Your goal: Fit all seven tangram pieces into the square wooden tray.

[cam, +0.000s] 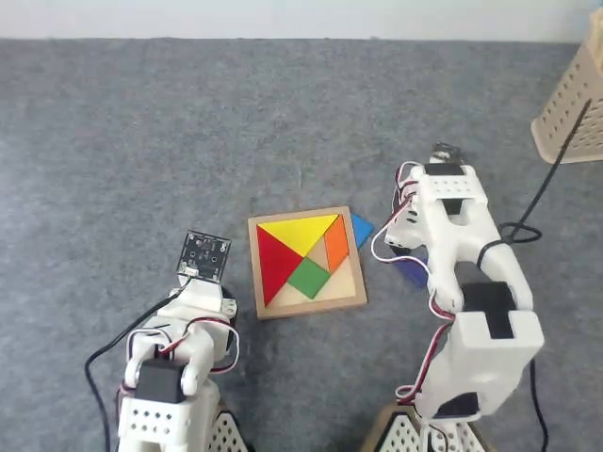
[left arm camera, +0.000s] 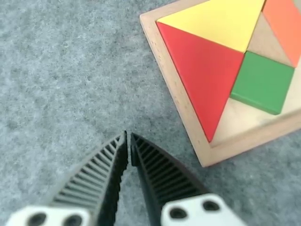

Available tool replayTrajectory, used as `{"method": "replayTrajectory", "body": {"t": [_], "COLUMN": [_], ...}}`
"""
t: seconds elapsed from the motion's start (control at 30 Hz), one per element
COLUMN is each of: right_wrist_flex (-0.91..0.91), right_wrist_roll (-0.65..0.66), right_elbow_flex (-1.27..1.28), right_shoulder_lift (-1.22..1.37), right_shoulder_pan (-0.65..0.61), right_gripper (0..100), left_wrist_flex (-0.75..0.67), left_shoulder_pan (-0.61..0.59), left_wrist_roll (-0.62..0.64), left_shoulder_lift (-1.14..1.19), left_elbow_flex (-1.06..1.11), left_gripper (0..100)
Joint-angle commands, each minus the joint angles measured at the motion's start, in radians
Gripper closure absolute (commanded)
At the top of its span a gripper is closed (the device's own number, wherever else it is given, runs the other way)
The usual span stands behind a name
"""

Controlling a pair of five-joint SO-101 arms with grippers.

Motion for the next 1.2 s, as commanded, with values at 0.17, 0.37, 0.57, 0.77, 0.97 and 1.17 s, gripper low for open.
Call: {"method": "replayTrajectory", "body": {"t": [0.17,0.37,0.57,0.77,0.97,1.17], "right_wrist_flex": [0.084,0.131,0.153,0.194,0.191,0.131], "right_wrist_roll": [0.417,0.552,0.463,-0.018,-0.172,-0.235], "right_elbow_flex": [-0.118,-0.209,-0.267,-0.255,-0.255,-0.256], "right_shoulder_lift": [-0.002,-0.004,-0.019,-0.008,0.071,0.180], "right_shoulder_pan": [-0.002,-0.010,-0.012,-0.128,-0.130,-0.071], "right_gripper": [91.4,91.3,91.0,77.0,66.5,67.4], "left_wrist_flex": [0.006,0.006,0.006,0.006,0.006,0.006], "left_shoulder_pan": [0.000,0.000,0.000,0.000,0.000,0.000], "left_wrist_roll": [0.006,0.006,0.006,0.006,0.006,0.006], "left_shoulder_lift": [-0.020,-0.020,-0.020,-0.020,-0.020,-0.020], "left_elbow_flex": [-0.019,-0.019,-0.019,-0.019,-0.019,-0.019], "left_gripper": [99,99,99,99,99,99]}}
